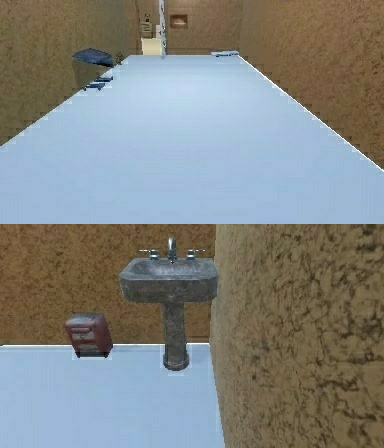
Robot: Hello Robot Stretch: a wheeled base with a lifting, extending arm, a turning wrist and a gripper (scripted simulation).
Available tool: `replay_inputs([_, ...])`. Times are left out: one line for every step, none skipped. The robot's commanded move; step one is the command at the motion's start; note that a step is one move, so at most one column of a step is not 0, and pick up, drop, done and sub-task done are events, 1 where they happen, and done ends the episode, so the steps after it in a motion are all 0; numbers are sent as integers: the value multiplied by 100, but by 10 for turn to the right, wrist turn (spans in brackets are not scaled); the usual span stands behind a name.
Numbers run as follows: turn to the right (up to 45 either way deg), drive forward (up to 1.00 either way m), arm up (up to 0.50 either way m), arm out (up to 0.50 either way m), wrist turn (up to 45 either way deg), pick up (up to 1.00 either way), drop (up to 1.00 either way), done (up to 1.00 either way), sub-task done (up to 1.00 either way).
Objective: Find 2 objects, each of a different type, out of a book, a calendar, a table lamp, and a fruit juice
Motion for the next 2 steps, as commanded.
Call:
replay_inputs([0, 5, 0, 0, 0, 0, 0, 0, 0])
replay_inputs([-90, 0, 0, 0, 0, 0, 0, 0, 0])
